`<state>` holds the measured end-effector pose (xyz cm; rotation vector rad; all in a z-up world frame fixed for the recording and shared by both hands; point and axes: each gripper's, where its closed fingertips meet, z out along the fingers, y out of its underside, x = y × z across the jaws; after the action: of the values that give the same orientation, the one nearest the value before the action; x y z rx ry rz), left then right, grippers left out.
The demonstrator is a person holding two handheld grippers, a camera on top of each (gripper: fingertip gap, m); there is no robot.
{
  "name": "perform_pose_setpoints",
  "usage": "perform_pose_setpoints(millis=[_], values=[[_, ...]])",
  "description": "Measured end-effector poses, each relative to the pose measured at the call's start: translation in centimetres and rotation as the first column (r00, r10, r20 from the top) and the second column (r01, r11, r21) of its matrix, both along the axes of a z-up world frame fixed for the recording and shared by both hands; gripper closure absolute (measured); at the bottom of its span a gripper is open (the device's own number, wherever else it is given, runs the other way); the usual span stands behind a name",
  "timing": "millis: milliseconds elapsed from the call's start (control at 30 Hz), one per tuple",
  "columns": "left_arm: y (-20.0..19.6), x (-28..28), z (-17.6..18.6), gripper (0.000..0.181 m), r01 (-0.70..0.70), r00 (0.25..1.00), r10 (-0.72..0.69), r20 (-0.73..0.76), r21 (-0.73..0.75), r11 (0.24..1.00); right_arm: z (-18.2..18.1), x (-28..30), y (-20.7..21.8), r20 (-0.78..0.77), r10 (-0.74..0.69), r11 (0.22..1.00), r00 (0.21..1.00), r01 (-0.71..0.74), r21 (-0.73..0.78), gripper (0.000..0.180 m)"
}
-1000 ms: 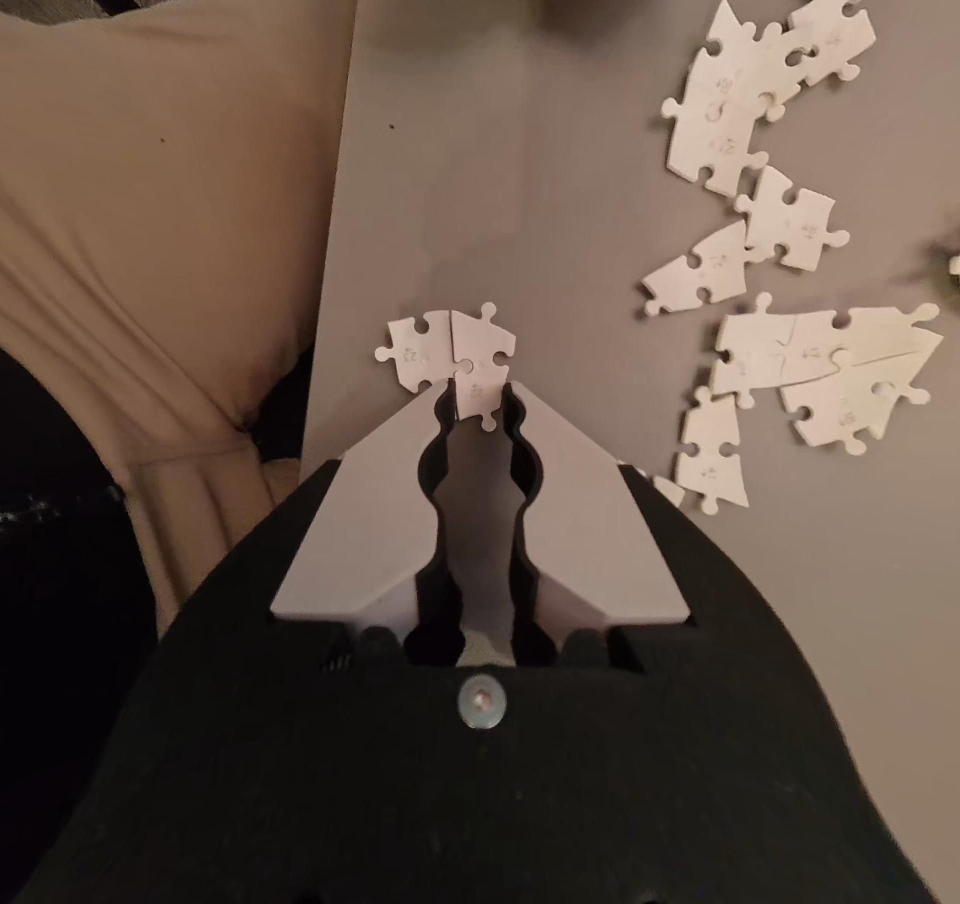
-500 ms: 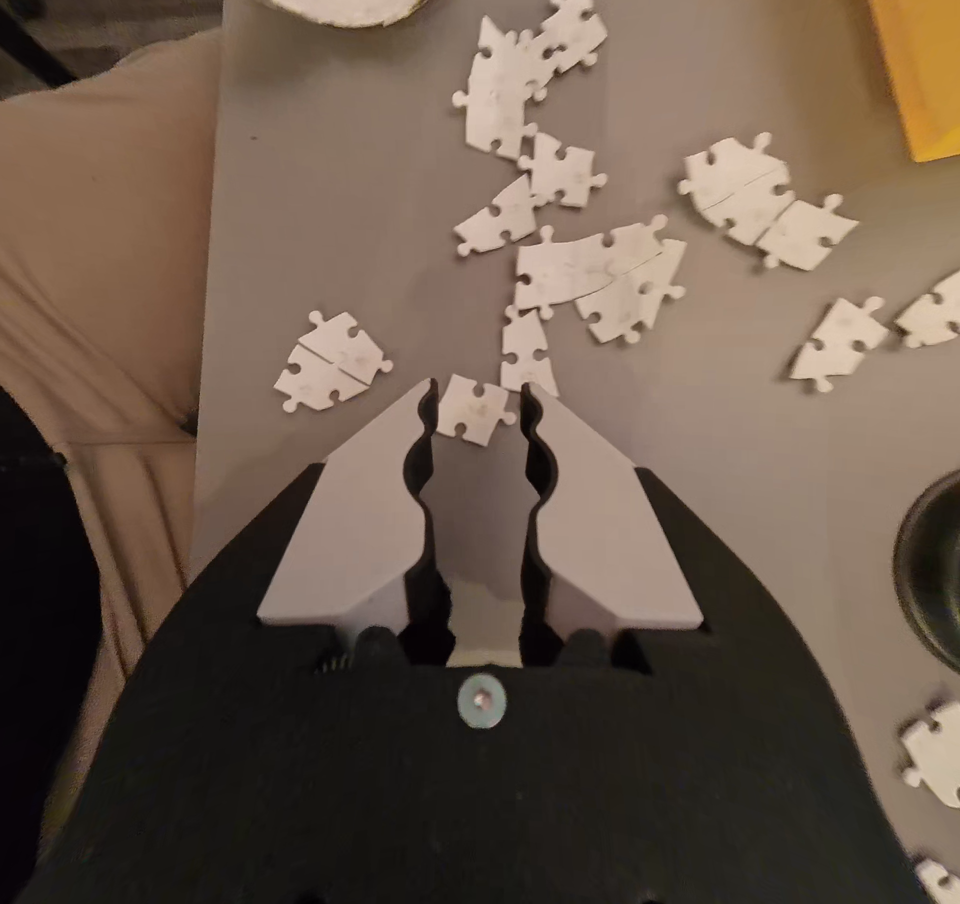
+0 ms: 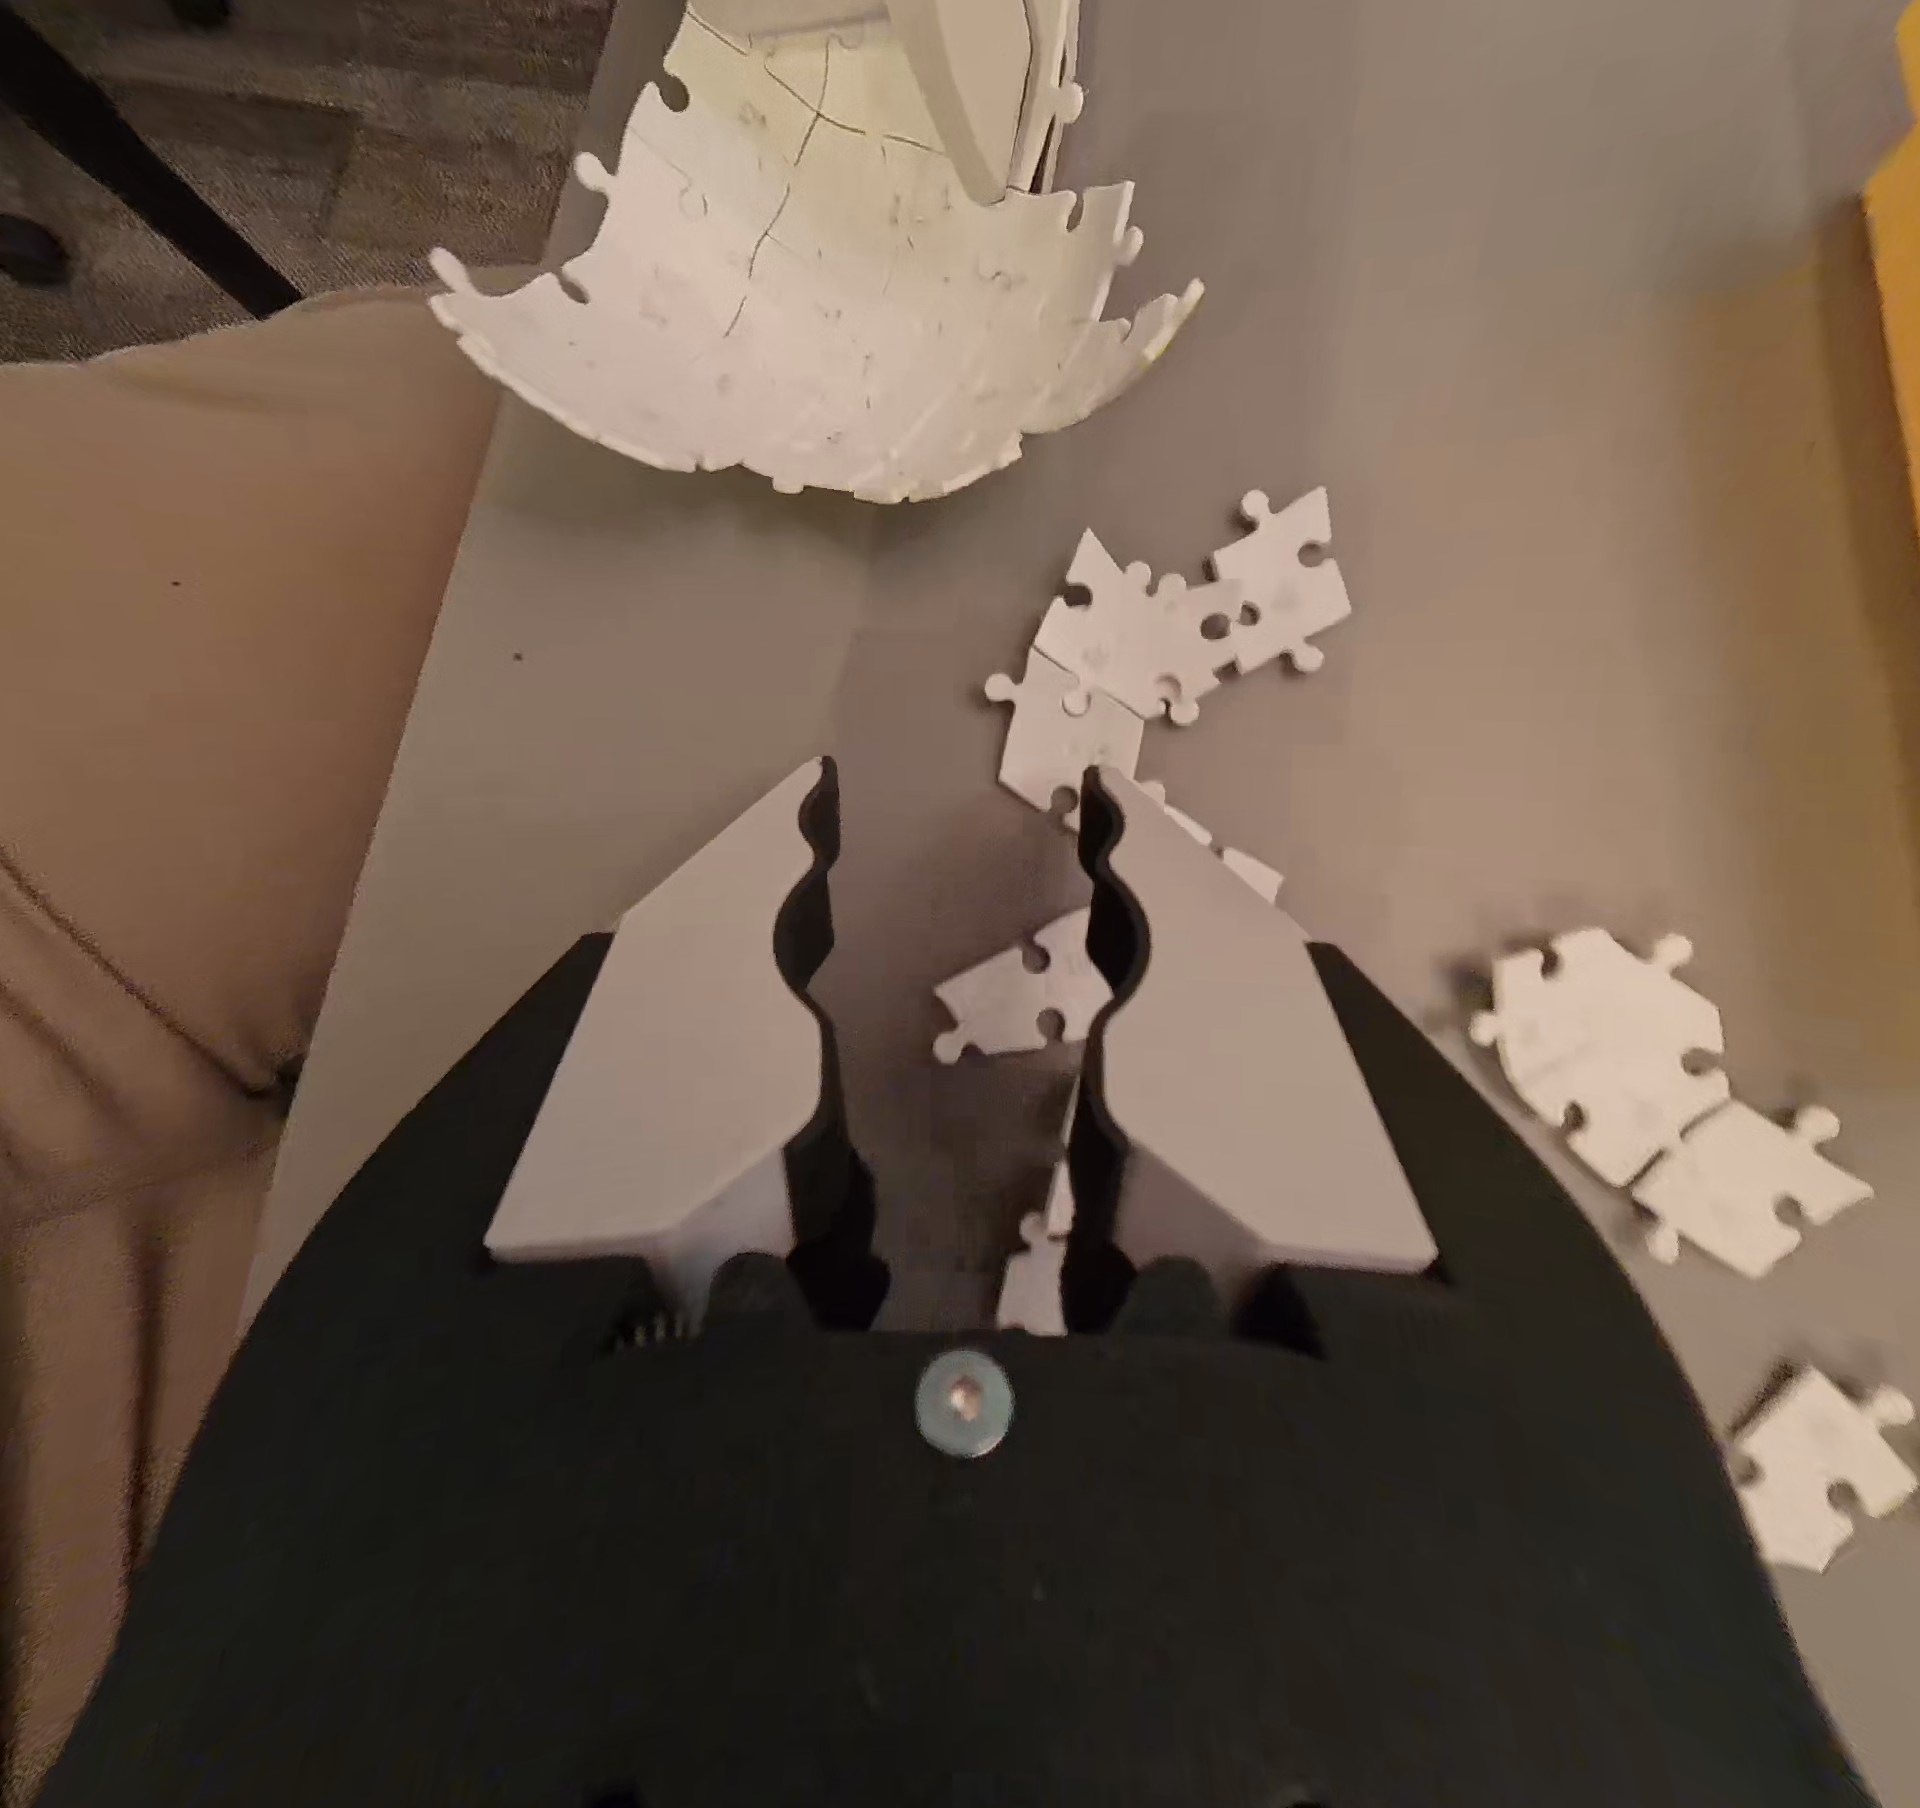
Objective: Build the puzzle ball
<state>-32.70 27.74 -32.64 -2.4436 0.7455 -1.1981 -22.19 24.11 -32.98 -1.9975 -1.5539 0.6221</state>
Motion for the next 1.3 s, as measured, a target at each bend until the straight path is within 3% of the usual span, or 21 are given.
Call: perform_pose_setpoints(millis=[433, 567, 800, 1000, 1300], values=[[0.1, -0.2, -0.7, 0.164, 0.003, 1.000, -0.003, 0.009, -0.018, 1.000, -1.0, 2.6, -2.3, 0.105, 0.098, 0.995, 0.990, -0.094, -0.037, 0.149], [0.1, -0.2, -0.6, 0.163, 0.002, 1.000, -0.002, 0.010, -0.017, 1.000, -0.7, 4.3, -3.2, 0.114, 0.106, 0.992, 0.988, -0.098, -0.075, 0.145], [0.1, -0.2, 0.1, 0.163, -0.001, 1.000, 0.001, 0.011, -0.002, 1.000, 2.7, 9.0, -0.8, 0.012, -0.089, 0.993, 0.996, 0.089, -0.076, 0.140], [0.2, 0.1, 0.2, 0.162, 0.005, 1.000, -0.005, 0.010, 0.001, 1.000, 2.1, 13.5, 2.0, 0.023, -0.236, 0.971, 0.972, 0.236, -0.044, 0.135], [0.0, 0.3, 0.2, 0.162, 0.008, 1.000, -0.008, 0.002, 0.000, 1.000, -0.6, 11.4, 3.3, 0.010, -0.322, 0.901, 0.947, 0.310, -0.305, 0.151]])
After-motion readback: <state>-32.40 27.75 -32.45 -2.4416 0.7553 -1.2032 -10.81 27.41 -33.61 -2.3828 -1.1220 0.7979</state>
